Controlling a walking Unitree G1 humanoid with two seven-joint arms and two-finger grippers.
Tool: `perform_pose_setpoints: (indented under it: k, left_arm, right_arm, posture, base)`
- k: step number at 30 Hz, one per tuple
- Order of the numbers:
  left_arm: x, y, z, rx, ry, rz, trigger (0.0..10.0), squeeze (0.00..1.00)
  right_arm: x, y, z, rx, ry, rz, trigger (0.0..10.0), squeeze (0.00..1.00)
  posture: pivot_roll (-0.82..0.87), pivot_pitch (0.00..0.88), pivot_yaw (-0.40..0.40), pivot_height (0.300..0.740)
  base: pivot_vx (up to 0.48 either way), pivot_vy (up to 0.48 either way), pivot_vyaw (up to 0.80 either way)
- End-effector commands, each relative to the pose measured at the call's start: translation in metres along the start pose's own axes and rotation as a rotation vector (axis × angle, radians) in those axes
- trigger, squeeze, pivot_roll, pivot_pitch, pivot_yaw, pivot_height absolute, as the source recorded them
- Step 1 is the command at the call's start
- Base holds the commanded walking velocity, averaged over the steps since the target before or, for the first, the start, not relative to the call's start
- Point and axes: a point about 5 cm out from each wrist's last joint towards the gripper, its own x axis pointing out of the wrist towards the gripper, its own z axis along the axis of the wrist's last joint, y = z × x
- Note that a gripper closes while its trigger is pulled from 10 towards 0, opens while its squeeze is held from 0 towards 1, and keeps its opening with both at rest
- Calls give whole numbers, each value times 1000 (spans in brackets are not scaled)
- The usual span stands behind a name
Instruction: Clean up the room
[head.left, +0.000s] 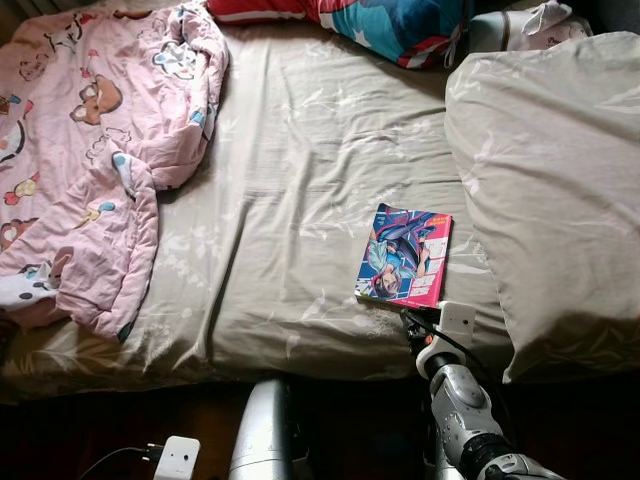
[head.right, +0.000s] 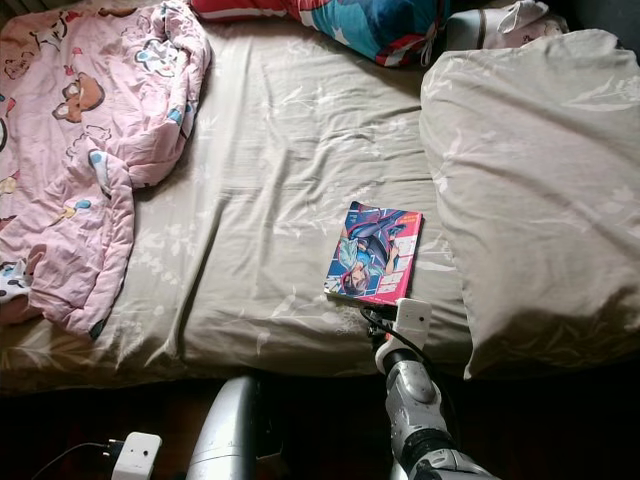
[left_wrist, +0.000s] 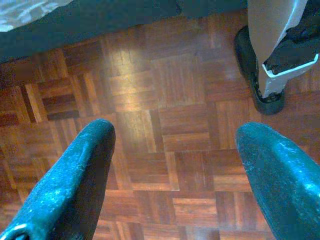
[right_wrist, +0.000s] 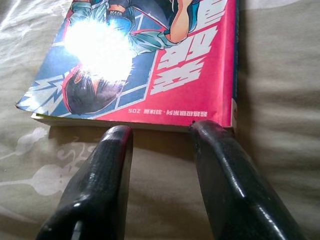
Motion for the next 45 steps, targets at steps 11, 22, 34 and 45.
perform_pose_setpoints:
  k: [11,22,34,45]
  left_arm:
    - [-8,9,-18,35,52,5,10000,0]
    - [-7,7,-17,47,50,-2,10000,0]
    - [-7,6,-16,58,49,-9,10000,0]
    - [-6,4,-14,64,48,-16,10000,0]
  right_arm:
    - [-1,0,0,0,-13,-10,10000,0]
    - [0,-18,10,-8,-42,-74,10000,0]
    - [-1,-34,17,-22,-61,-128,10000,0]
    - [0,-39,24,-40,-87,-134,10000,0]
  posture:
    - [52,330,216,599]
    - [58,332,217,599]
    - [55,329,218,599]
    - [47,316,213,599]
  base:
    - [0,0,0]
    - [0,0,0]
    - [0,0,0]
    - [0,0,0]
